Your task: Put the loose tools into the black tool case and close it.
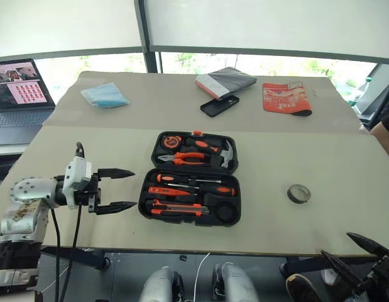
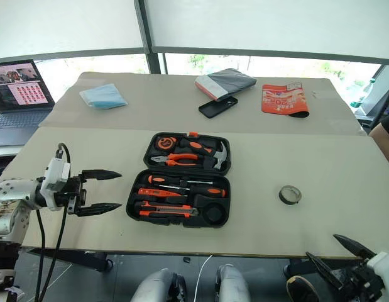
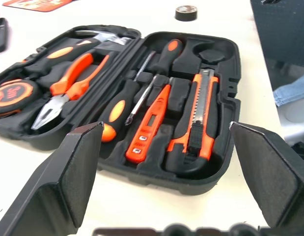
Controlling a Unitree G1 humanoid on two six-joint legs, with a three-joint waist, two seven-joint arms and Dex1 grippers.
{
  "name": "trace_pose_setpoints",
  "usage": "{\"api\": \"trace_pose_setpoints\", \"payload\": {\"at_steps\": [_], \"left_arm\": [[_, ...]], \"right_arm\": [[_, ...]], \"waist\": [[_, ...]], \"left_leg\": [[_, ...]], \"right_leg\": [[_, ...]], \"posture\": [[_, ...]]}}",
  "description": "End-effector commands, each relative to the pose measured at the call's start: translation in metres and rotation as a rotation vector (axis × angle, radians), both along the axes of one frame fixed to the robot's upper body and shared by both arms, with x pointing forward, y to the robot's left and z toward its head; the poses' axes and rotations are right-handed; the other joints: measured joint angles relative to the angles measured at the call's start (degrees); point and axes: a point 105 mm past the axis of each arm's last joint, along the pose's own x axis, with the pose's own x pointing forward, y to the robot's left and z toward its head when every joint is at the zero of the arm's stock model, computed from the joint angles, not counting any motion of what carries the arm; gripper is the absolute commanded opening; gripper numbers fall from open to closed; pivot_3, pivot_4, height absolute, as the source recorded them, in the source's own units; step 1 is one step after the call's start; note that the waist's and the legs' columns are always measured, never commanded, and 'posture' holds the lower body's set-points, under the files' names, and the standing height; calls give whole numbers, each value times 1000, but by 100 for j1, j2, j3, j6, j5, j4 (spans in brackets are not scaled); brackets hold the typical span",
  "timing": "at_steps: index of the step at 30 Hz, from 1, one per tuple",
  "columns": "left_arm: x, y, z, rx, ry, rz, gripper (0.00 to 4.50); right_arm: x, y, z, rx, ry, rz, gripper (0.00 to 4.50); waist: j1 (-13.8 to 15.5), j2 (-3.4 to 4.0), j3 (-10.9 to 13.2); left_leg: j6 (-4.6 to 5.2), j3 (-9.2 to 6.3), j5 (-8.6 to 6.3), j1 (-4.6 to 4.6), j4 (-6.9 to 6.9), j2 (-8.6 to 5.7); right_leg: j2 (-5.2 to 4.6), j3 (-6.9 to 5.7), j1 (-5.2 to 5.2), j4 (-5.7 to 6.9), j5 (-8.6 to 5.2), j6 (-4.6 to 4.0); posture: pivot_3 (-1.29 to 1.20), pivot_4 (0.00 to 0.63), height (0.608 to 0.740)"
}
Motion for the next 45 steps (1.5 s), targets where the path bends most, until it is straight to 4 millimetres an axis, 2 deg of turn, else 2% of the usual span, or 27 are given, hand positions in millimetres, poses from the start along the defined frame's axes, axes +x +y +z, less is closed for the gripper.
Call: {"api": "trace_pose_setpoints", "payload": {"at_steps": [1, 4, 6, 8, 11, 16, 17, 19, 24, 27, 30, 33, 37, 41, 45], "left_arm": [[3, -16, 22, -82, -90, -21, 4418], [0, -33, 25, -120, -83, -63, 4418], [-3, -43, 25, -138, -72, -88, 4418], [-5, -53, 24, -157, -59, -108, 4418], [-10, -69, 20, -162, -48, -155, 4418], [-14, -80, 19, -180, -35, -182, 4418], [-15, -80, 18, -177, -31, -185, 4500], [-17, -80, 16, -169, -22, -190, 4500], [-19, -80, 14, -164, -17, -190, 4500], [-19, -80, 15, -166, -22, -186, 4500], [-18, -74, 12, -175, -36, -171, 4500], [-20, -68, 7, -172, -33, -159, 4500], [-21, -58, -1, -158, -27, -134, 4500], [-24, -50, -7, -147, -23, -111, 4500], [-30, -44, -14, -118, -15, -106, 4500]], "right_arm": [[36, 15, 27, -98, 35, 89, 4500], [58, 25, 36, -150, 153, 153, 4500], [66, 29, 38, -153, 212, 179, 4500], [72, 30, 35, -189, 273, 212, 4500], [83, 27, 27, -231, 350, 210, 4500], [103, 22, 18, -304, 375, 216, 4500], [107, 22, 16, -306, 372, 222, 4096], [110, 23, 12, -305, 385, 231, 3843], [116, 23, 7, -328, 388, 250, 2068], [120, 24, 13, -329, 373, 261, 1044], [125, 30, 35, -283, 328, 304, 25], [120, 58, 56, -204, 280, 454, 25], [96, 115, 75, -91, 274, 724, 25], [82, 155, 73, -79, 295, 865, 25], [78, 174, 63, -97, 324, 905, 25]], "waist": [[-9, -1, 0], [3, -2, 1], [42, -8, 2], [70, -8, 2], [92, -10, 3], [41, -17, 8], [40, -18, 8], [38, -18, 8], [38, -17, 8], [40, -17, 8], [37, -17, 8], [19, -16, 8], [12, -17, 8], [24, -18, 9], [45, -19, 10]], "left_leg": [[0, 0, 0, 0, 0, -1], [-8, 0, 7, -1, 1, -2], [-43, -3, 31, -4, -4, -1], [-4, -14, 55, -9, -4, -1], [4, -17, 53, -15, -6, -5], [27, -13, 41, -20, 10, -14], [27, -13, 41, -22, 13, -14], [27, -12, 41, -20, 13, -14], [24, -12, 43, -20, 12, -13], [23, -12, 44, -21, 12, -13], [23, -10, 44, -20, 13, -13], [22, -10, 44, -18, 13, -12], [16, -10, 47, -17, 11, 2], [11, -13, 50, -17, 10, 8], [-22, -14, 15, -22, 12, -1]], "right_leg": [[0, 0, 1, 0, 0, 0], [6, 0, 1, 3, 2, -1], [16, -4, -1, 3, 2, -1], [37, -18, 1, 2, 7, 14], [52, -22, 1, 0, 0, 23], [38, -17, 5, -7, 9, 42], [37, -17, 4, -7, 11, 45], [35, -16, 6, -7, 13, 48], [36, -17, 3, -3, 13, 48], [36, -17, 2, -2, 13, 49], [35, -16, 2, -2, 14, 50], [34, -15, 2, -1, 15, 50], [28, -17, 0, -2, 13, 46], [24, -19, -2, -1, 13, 41], [6, -22, -3, -4, 8, 33]], "posture": [[0, 150, 740], [0, 150, 740], [0, 150, 740], [0, 150, 740], [0, 150, 740], [0, 150, 740], [0, 150, 740], [0, 150, 740], [0, 150, 740], [0, 150, 740], [0, 150, 740], [0, 150, 740], [0, 150, 740], [0, 150, 740], [0, 150, 740]]}}
